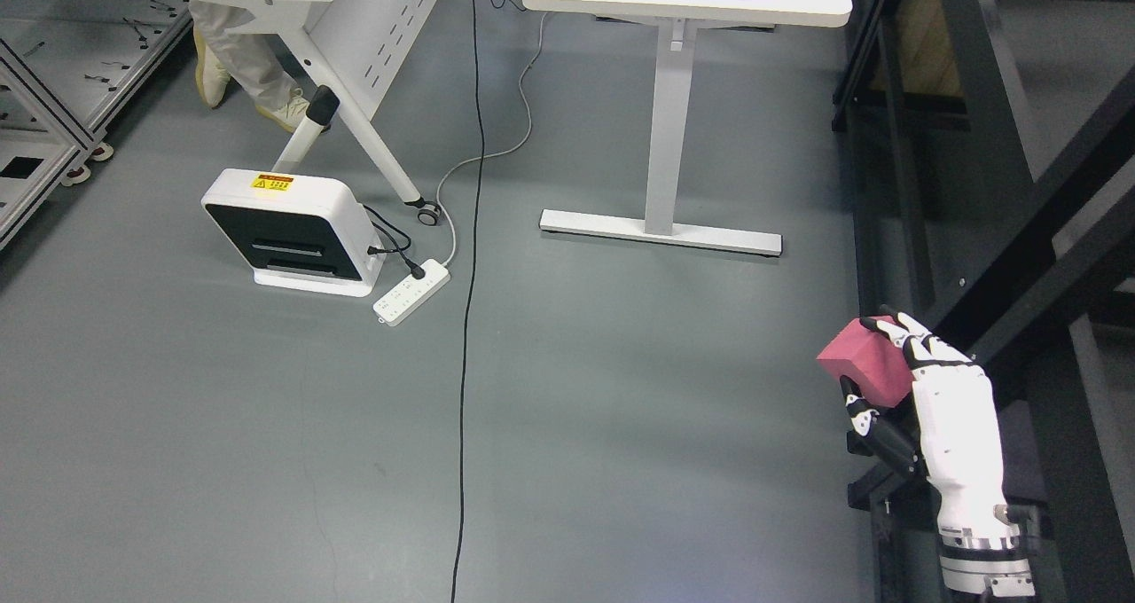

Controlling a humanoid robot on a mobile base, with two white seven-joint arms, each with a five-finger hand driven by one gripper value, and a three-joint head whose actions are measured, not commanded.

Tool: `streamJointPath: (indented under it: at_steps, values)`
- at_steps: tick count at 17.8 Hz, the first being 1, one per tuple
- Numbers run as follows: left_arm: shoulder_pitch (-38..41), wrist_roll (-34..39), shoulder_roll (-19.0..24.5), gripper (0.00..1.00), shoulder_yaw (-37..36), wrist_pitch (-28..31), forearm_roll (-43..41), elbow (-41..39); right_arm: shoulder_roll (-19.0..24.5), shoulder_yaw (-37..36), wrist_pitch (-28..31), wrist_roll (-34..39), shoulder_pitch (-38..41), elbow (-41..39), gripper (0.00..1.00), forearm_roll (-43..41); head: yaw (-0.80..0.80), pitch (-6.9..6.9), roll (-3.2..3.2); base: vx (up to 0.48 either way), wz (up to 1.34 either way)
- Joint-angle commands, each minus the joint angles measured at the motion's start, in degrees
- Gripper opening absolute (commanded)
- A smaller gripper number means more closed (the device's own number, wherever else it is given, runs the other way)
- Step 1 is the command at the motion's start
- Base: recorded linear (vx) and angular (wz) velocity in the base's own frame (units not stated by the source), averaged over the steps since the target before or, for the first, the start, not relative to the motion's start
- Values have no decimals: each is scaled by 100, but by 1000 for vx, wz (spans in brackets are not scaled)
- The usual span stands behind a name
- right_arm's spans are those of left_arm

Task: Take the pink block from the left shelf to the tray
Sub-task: 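Turn and drive toward the white table with the blue tray, holding cube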

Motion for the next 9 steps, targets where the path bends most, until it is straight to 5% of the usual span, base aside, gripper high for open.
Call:
streamJointPath:
  at_steps: [1, 9]
  values:
    - [1, -1, 100, 100, 0, 0, 44, -100, 13, -3, 15, -5, -38, 5, 3, 0, 0, 0, 0, 58, 173]
    - [-8, -1, 100, 100, 0, 0, 44, -100, 48, -2, 24, 12, -47, 5, 3, 0, 0, 0, 0, 132, 252]
